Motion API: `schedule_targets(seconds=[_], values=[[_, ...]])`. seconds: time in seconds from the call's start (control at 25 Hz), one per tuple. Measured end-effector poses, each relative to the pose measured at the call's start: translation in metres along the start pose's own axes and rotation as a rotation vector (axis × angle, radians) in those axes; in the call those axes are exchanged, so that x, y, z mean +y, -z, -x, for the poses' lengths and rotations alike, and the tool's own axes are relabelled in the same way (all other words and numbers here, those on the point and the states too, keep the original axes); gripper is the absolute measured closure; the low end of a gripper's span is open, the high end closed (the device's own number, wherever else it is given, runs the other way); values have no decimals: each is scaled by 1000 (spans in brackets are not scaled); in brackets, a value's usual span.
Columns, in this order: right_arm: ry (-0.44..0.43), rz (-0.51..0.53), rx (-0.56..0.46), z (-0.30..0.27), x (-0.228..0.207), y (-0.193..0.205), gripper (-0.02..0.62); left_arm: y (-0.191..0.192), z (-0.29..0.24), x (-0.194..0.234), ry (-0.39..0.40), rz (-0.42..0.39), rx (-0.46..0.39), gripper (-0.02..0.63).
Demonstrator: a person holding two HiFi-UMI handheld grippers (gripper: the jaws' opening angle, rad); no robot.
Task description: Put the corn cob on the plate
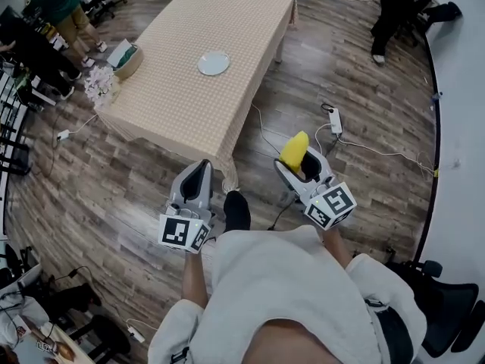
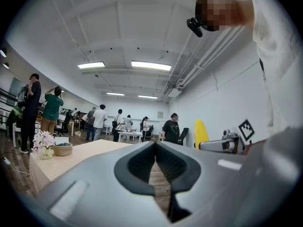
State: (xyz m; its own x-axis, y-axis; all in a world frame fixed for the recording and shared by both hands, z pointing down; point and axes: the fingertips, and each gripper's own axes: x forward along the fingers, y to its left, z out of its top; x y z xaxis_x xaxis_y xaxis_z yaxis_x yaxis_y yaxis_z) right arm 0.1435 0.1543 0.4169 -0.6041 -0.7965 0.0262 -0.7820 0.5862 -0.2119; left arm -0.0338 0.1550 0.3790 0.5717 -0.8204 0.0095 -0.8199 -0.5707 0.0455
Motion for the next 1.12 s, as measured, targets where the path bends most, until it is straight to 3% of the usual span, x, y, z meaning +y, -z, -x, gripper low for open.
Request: schedule_targets(seconds=[0.72, 1.12], values=[[50, 7, 47, -235, -36, -30, 336, -17, -118, 211, 48, 59, -1, 598], [78, 28, 59, -281, -42, -42, 336, -23, -161, 247, 119, 78, -12, 598]])
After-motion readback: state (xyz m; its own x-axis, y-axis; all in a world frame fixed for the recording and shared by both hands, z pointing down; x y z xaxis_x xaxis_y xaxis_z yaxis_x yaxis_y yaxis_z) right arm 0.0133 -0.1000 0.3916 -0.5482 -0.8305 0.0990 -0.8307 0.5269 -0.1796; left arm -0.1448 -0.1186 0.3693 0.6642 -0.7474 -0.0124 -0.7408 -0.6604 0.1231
